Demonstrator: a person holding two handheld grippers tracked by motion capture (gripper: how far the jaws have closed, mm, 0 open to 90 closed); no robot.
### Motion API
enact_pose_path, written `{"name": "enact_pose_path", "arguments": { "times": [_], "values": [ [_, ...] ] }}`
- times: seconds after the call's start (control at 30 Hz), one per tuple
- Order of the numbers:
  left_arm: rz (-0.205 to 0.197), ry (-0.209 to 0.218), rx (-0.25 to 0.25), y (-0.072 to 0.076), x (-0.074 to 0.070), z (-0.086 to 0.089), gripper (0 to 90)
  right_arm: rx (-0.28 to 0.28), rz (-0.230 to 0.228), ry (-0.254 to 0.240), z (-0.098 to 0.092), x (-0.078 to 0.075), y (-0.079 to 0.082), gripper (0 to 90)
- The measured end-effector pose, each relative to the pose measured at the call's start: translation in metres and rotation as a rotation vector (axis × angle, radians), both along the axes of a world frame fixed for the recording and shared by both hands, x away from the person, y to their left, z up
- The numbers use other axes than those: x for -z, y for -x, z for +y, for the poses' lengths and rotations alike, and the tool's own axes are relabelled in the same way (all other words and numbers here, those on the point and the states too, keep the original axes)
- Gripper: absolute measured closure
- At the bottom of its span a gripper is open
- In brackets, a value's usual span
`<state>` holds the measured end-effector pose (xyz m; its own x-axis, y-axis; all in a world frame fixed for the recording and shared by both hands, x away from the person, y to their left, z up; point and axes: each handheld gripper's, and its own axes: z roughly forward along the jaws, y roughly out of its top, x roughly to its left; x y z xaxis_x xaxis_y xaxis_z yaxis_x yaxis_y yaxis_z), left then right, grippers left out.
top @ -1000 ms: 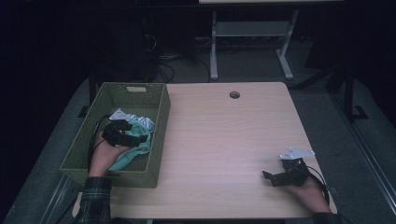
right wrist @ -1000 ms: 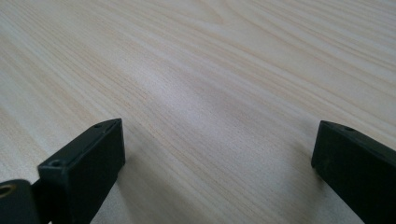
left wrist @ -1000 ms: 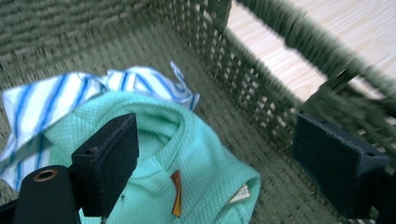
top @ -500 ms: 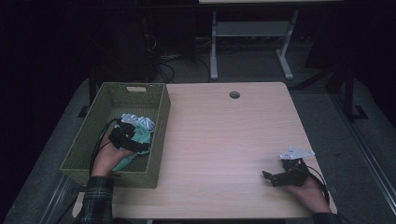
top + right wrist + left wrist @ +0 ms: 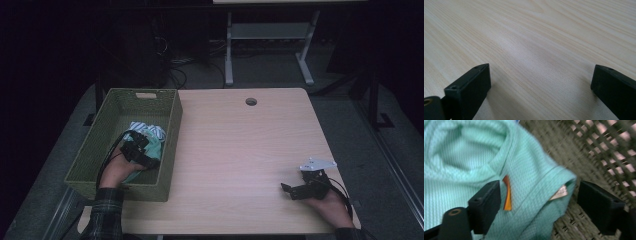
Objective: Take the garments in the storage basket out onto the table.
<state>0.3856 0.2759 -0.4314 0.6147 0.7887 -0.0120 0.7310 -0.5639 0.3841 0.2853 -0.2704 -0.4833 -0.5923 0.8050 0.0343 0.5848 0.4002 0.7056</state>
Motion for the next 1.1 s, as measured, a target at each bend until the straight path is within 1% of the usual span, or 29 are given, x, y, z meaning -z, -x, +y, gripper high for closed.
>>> {"name": "enact_pose_path", "arguments": {
  "times": [0.03, 0.1, 0.2, 0.23, 0.3, 0.33, 0.37, 0.4, 0.47, 0.5, 0.53, 0.57, 0.63, 0.7, 0.77, 0.8, 0.83, 0.87, 0.9, 0.97, 1.0, 1.03, 1.07, 1.1],
  "values": [
    [0.000, 0.000, 0.000, 0.000, 0.000, 0.000, 20.4, -0.001, -0.002, 0.000, 0.000, 0.000, 0.000, 2.2],
    [0.019, 0.000, -0.012, -0.001, 0.000, 0.001, 21.3, 0.000, -0.002, 0.000, 0.000, 0.000, 0.000, 2.3],
    [0.024, -0.001, -0.015, -0.001, 0.000, 0.001, 25.5, 0.000, -0.001, 0.000, 0.000, 0.000, 0.000, 2.3],
    [0.025, -0.001, -0.020, -0.001, 0.000, 0.001, 25.5, 0.000, -0.001, 0.000, 0.000, 0.000, 0.000, 2.3],
    [0.028, -0.005, -0.026, -0.001, 0.000, 0.001, 30.8, 0.000, -0.001, 0.000, 0.000, 0.000, 0.000, 2.3],
    [0.032, -0.006, -0.028, -0.001, 0.000, 0.002, 35.6, 0.000, -0.001, 0.000, 0.000, 0.000, 0.000, 2.3],
    [0.035, -0.013, -0.032, -0.001, -0.001, 0.002, 44.9, 0.000, -0.001, 0.000, 0.000, 0.000, 0.000, 2.3],
    [0.040, -0.017, -0.036, -0.001, -0.001, 0.002, 44.9, 0.000, -0.001, 0.000, 0.000, 0.000, 0.000, 2.3],
    [0.044, -0.024, -0.056, -0.001, -0.003, 0.004, 56.5, 0.001, -0.001, -0.001, 0.001, 0.000, 0.000, 2.3],
    [0.046, -0.024, -0.067, -0.001, -0.004, 0.005, 66.0, 0.000, -0.001, -0.001, 0.000, 0.000, 0.000, 2.3],
    [0.049, -0.016, -0.080, -0.001, -0.004, 0.006, 66.0, 0.000, -0.001, -0.001, 0.000, 0.000, 0.000, 2.3],
    [0.061, -0.009, -0.091, -0.001, -0.005, 0.007, 74.2, 0.001, -0.001, -0.001, 0.001, 0.000, 0.000, 2.3],
    [0.064, -0.009, -0.092, -0.001, -0.006, 0.007, 76.8, 0.001, -0.001, -0.001, 0.001, 0.000, 0.000, 2.3],
    [0.062, -0.004, -0.097, -0.001, -0.007, 0.006, 77.4, 0.000, -0.001, -0.001, 0.000, 0.000, 0.000, 2.3],
    [0.050, 0.010, -0.100, 0.000, -0.010, 0.008, 78.0, 0.000, -0.001, -0.001, 0.000, 0.000, 0.000, 2.3],
    [0.050, 0.010, -0.100, 0.000, -0.010, 0.008, 78.2, 0.000, -0.001, -0.001, 0.000, 0.000, 0.000, 2.3],
    [0.039, 0.032, -0.107, 0.001, -0.013, 0.009, 78.6, 0.000, -0.001, -0.001, 0.000, 0.000, 0.000, 2.3],
    [0.039, 0.032, -0.107, 0.001, -0.013, 0.009, 78.8, 0.000, -0.001, -0.001, 0.000, 0.000, 0.000, 2.3],
    [0.028, 0.049, -0.111, 0.001, -0.015, 0.011, 79.0, 0.000, -0.001, -0.001, 0.000, 0.000, 0.000, 2.3],
    [0.010, 0.094, -0.123, 0.002, -0.018, 0.014, 79.3, 0.000, -0.001, -0.001, 0.000, 0.000, 0.000, 2.3],
    [0.003, 0.102, -0.122, 0.002, -0.019, 0.015, 79.3, 0.000, -0.001, -0.001, 0.000, 0.000, 0.000, 2.3],
    [-0.013, 0.127, -0.132, 0.003, -0.022, 0.017, 79.5, -0.001, -0.001, -0.001, 0.001, 0.000, 0.000, 2.3],
    [-0.013, 0.127, -0.132, 0.003, -0.022, 0.017, 79.6, -0.001, -0.001, -0.001, 0.001, 0.000, 0.000, 2.3],
    [-0.023, 0.148, -0.135, 0.003, -0.023, 0.019, 79.6, -0.001, -0.001, -0.002, 0.001, 0.000, 0.000, 2.3]
  ]
}}
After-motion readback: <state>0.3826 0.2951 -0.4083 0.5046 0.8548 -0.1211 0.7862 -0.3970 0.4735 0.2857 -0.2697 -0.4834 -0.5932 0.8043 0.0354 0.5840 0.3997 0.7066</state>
